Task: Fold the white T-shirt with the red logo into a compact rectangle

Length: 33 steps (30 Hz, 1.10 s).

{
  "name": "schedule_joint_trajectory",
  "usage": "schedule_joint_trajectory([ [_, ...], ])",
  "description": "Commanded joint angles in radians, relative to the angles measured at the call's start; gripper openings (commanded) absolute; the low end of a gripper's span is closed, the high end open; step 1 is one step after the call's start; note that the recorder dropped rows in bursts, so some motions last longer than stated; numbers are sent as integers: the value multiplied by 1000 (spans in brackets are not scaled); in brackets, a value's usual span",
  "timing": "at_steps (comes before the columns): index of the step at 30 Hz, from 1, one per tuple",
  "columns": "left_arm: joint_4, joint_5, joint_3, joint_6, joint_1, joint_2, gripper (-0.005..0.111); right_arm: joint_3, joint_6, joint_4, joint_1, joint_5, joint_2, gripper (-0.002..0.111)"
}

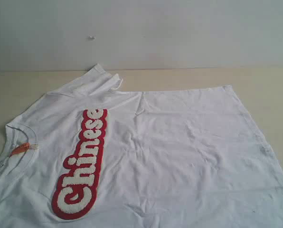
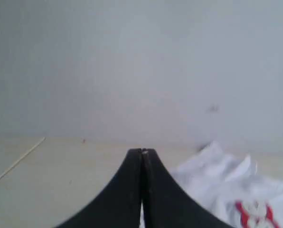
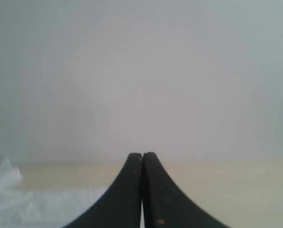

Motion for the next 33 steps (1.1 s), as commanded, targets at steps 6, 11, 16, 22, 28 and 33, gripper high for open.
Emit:
schedule_joint_trajectory([
  [6,-21,-630,-2,-310,-1,-4,0,5,303,-15,-4,-648,-5,0],
  [11,-7,-779,-7,-525,-1,-4,0,-107,347,-17,-4,-587,-5,0],
  [16,11,-408,-265,-523,-1,40,0,-336,352,-20,-4,-393,47,0],
  [22,251,-7,-646,-516,-1,301,0,-645,352,-127,-4,-34,241,0],
  [28,101,412,-868,-226,-3,699,0,-913,33,-69,-4,521,578,0],
  [33,-227,669,-897,364,-3,1116,0,-955,-391,295,-4,791,927,0],
])
